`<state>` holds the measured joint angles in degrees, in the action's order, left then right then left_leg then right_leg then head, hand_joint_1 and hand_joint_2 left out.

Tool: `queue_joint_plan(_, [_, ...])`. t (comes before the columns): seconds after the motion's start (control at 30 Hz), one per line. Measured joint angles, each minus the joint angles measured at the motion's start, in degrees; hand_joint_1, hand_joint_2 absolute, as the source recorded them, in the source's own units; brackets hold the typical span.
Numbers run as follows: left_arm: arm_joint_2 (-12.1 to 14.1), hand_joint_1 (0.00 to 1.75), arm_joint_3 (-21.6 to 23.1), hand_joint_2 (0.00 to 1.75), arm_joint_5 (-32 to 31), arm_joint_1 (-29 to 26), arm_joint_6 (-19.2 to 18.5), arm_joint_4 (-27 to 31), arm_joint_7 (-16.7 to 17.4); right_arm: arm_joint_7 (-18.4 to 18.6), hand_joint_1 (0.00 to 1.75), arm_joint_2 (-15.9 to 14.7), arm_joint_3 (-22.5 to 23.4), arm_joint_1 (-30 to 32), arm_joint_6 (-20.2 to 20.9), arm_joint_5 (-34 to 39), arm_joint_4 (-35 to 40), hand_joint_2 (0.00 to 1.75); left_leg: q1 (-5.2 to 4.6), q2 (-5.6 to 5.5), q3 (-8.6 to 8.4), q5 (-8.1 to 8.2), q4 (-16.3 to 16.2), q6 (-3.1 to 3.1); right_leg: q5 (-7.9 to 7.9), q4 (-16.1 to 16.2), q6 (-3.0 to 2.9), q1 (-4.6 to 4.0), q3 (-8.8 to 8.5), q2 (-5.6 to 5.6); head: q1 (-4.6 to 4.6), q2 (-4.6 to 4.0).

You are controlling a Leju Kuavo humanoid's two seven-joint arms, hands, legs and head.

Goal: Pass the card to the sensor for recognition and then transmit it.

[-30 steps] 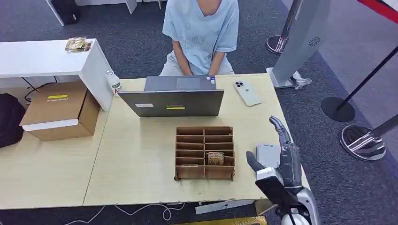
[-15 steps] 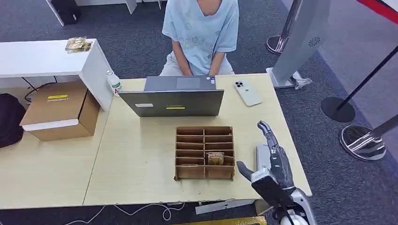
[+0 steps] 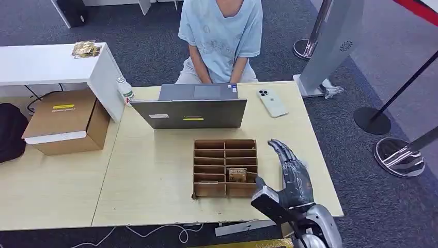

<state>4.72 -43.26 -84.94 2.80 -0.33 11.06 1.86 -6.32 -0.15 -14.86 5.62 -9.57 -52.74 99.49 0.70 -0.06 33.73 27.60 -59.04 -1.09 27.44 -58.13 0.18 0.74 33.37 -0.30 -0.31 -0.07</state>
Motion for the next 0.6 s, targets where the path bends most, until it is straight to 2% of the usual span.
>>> queue_joint_plan(0.1, [-0.1, 0.0, 0.8, 0.0, 0.0, 0.0, 0.0, 0.0, 0.1, 0.3, 0.47, 0.0, -0.3, -0.2, 0.0, -1.1, -0.5, 1.75, 0.0, 0.0, 0.0, 0.0, 0.0, 0.0, 0.0, 0.0, 0.0, 0.0, 0.0, 0.0, 0.0, 0.0])
queue_joint_plan(0.17, [-0.2, 0.0, 0.8, 0.0, 0.0, 0.0, 0.0, 0.0, 1.0, 0.6, 0.45, 0.1, -0.3, -0.2, 0.0, -1.8, -0.7, 1.75, 0.0, -0.01, 0.0, 0.0, 0.0, 0.0, 0.0, 0.0, 0.0, 0.0, 0.0, 0.0, 0.0, 0.0])
queue_joint_plan(0.2, [-0.2, 0.0, 0.8, 0.0, 0.0, 0.0, 0.0, 0.0, 1.1, 0.7, 0.3, 0.1, -0.3, -0.2, 0.1, -2.2, -0.7, 1.75, 0.0, 0.0, 0.0, 0.0, 0.0, 0.0, 0.0, 0.0, 0.0, 0.0, 0.0, 0.0, -0.02, 0.0])
queue_joint_plan(0.33, [-0.2, 0.0, 0.8, 0.0, 0.0, 0.0, 0.0, 0.0, 1.2, 1.2, 0.28, 0.1, -0.3, -0.2, 0.3, -3.3, -0.7, 1.75, 0.0, -0.01, 0.0, 0.0, 0.0, 0.0, 0.0, 0.0, 0.0, 0.0, 0.0, 0.0, 0.0, 0.0])
queue_joint_plan(0.4, [-0.2, 0.0, 0.8, 0.0, 0.1, 0.0, 0.0, 0.0, 3.1, 1.5, 0.38, 0.1, -0.3, -0.2, 0.4, -4.1, -0.7, 1.75, 0.0, 0.0, 0.0, 0.0, 0.0, 0.0, 0.0, 0.0, 0.0, 0.0, 0.0, 0.0, 0.0, 0.0])
queue_joint_plan(0.6, [0.2, 0.0, 0.6, 0.0, 0.2, 0.0, -0.2, 0.0, 3.9, 2.2, 0.44, 0.4, -0.3, -0.1, 0.4, -5.7, -0.7, 1.75, 0.0, 0.0, 0.0, 0.0, 0.0, 0.0, 0.0, 0.0, 0.0, 0.0, 0.01, 0.0, -0.02, 0.0])
